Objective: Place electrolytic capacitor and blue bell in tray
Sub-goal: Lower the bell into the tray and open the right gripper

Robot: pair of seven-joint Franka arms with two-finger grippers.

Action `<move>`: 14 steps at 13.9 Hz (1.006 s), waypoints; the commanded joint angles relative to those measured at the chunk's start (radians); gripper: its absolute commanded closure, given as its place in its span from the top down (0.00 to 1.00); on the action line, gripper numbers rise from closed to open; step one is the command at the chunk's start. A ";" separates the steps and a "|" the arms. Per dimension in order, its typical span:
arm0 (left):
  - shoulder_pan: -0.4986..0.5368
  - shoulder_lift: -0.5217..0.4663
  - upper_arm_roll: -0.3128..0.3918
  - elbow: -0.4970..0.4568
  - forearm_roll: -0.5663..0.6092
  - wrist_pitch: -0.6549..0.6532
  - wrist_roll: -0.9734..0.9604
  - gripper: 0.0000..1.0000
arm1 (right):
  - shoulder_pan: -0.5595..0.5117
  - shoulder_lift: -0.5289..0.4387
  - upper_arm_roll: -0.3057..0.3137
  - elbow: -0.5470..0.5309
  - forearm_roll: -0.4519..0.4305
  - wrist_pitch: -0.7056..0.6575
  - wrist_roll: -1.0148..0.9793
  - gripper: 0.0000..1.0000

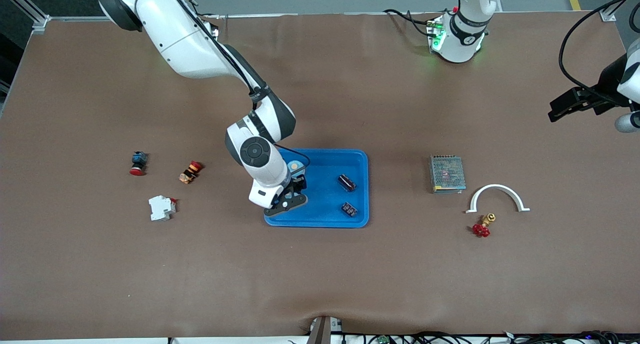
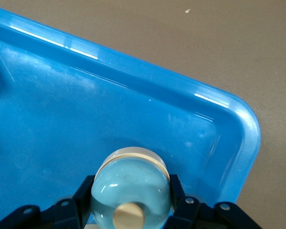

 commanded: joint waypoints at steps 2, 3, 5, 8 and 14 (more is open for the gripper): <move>-0.007 0.019 -0.012 0.014 0.031 0.040 0.018 1.00 | 0.024 0.030 -0.010 0.026 -0.002 0.027 0.029 0.46; -0.007 0.019 -0.012 0.013 0.031 0.046 0.018 1.00 | 0.024 0.031 -0.010 0.026 -0.003 0.028 0.029 0.46; -0.007 0.019 -0.012 0.014 0.031 0.051 0.020 1.00 | 0.024 0.039 -0.010 0.026 -0.007 0.028 0.029 0.46; -0.004 0.010 -0.012 0.013 0.031 0.046 0.020 1.00 | 0.026 0.050 -0.010 0.023 -0.010 0.057 0.029 0.46; -0.004 0.007 -0.035 0.016 0.031 0.038 0.009 1.00 | 0.023 0.051 -0.011 0.023 -0.007 0.060 0.029 1.00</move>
